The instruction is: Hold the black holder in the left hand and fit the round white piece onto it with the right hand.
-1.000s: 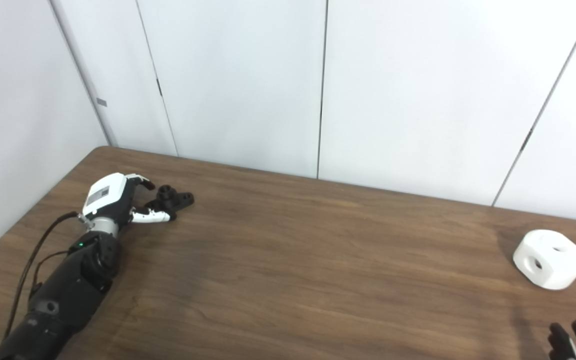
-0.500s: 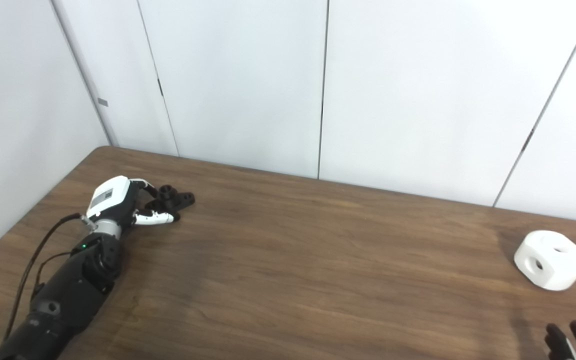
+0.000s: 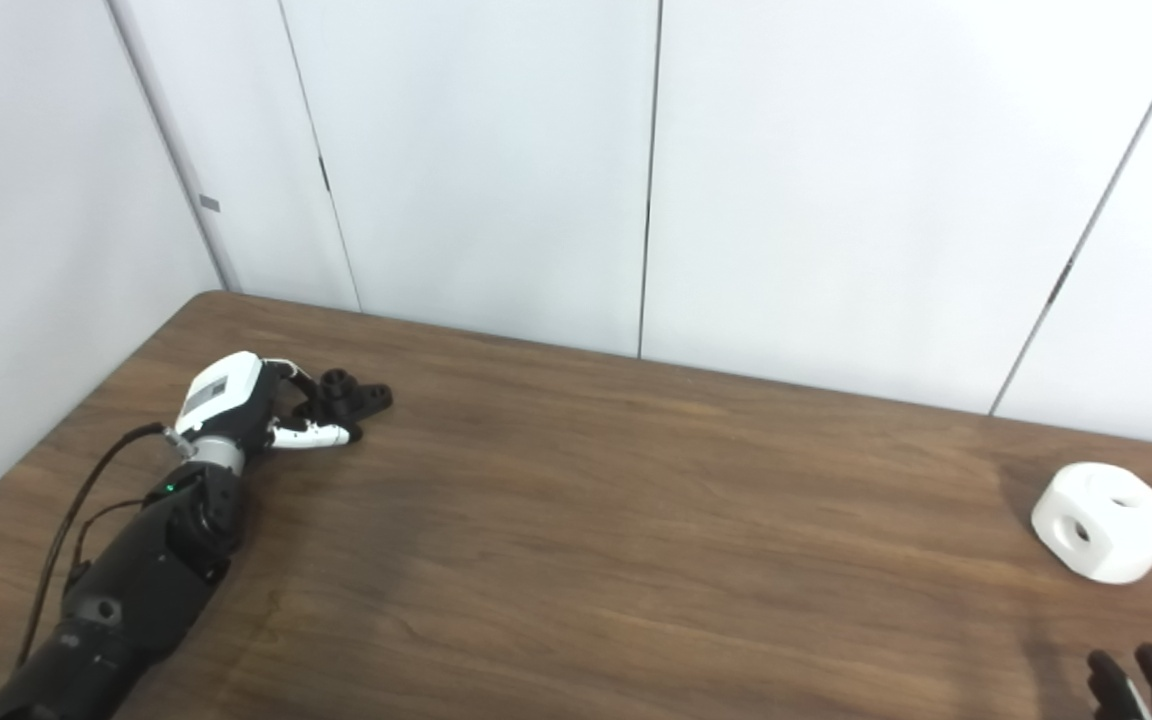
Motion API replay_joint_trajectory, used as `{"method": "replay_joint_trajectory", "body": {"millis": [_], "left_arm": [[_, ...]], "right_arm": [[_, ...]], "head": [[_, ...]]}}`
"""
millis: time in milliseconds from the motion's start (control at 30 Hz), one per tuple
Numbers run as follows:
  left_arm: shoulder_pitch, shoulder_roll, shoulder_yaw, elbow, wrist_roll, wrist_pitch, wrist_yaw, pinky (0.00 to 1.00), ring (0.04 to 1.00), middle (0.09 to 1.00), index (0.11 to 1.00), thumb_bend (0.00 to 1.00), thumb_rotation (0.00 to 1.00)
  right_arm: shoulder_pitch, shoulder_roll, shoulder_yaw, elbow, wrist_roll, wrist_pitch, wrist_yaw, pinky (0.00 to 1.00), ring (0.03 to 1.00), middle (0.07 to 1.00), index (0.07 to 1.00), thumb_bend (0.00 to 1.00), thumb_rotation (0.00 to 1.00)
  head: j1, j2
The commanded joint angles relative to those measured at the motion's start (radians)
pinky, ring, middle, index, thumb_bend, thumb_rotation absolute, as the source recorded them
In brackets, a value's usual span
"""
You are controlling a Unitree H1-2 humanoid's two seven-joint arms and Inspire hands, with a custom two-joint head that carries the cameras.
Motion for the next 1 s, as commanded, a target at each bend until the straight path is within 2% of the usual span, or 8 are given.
{"method": "replay_joint_trajectory", "body": {"millis": [0, 267, 300, 333, 400, 633, 900, 967], "left_arm": [[-0.034, 0.024, -0.003, 0.005, 0.009, 0.004, 0.006, 0.99, 0.948, 0.864, 0.615, 0.92, 0.24], [-0.039, 0.028, -0.024, 0.041, 0.022, -0.018, 0.027, 0.96, 0.922, 0.831, 0.569, 0.86, 0.11], [-0.038, 0.027, -0.024, 0.043, 0.02, -0.023, 0.032, 0.96, 0.921, 0.827, 0.53, 0.7, 0.09], [-0.037, 0.024, -0.023, 0.043, 0.016, -0.025, 0.036, 0.96, 0.918, 0.819, 0.504, 0.59, 0.07], [-0.034, 0.021, -0.024, 0.043, 0.014, -0.029, 0.043, 0.96, 0.91, 0.804, 0.49, 0.54, 0.06], [-0.028, 0.019, -0.036, 0.043, 0.015, -0.033, 0.058, 0.92, 0.877, 0.76, 0.485, 0.52, 0.04], [-0.019, 0.025, -0.04, 0.042, 0.011, -0.052, 0.053, 0.89, 0.872, 0.757, 0.486, 0.52, 0.04], [-0.017, 0.025, -0.04, 0.044, 0.011, -0.059, 0.054, 0.85, 0.865, 0.747, 0.485, 0.52, 0.04]], "right_arm": [[0.016, 0.007, 0.003, 0.004, -0.006, -0.002, -0.004, 1.0, 0.952, 0.917, 0.972, 0.56, 1.0], [0.017, 0.006, 0.002, 0.002, 0.0, 0.001, 0.0, 1.0, 0.953, 0.918, 0.976, 0.57, 1.0], [0.017, 0.006, 0.001, 0.0, -0.001, 0.003, -0.001, 1.0, 0.953, 0.919, 0.976, 0.57, 1.0], [0.018, 0.006, 0.001, -0.002, -0.002, 0.005, -0.002, 1.0, 0.953, 0.918, 0.975, 0.57, 1.0], [0.019, 0.006, 0.0, -0.007, -0.006, 0.013, -0.006, 1.0, 0.953, 0.915, 0.973, 0.57, 1.0], [0.017, 0.006, -0.002, -0.003, 0.007, 0.009, 0.0, 1.0, 0.951, 0.912, 0.97, 0.56, 1.0], [0.016, 0.007, -0.002, -0.006, 0.007, 0.014, -0.002, 1.0, 0.95, 0.908, 0.973, 0.57, 0.99], [0.016, 0.005, -0.002, -0.001, 0.001, 0.009, -0.002, 1.0, 0.948, 0.904, 0.974, 0.58, 1.0]], "head": [[0.001, 0.001], [0.001, 0.001], [0.001, 0.001], [0.0, 0.005], [0.0, 0.005], [0.001, 0.006], [0.001, 0.006], [0.001, 0.006]]}}
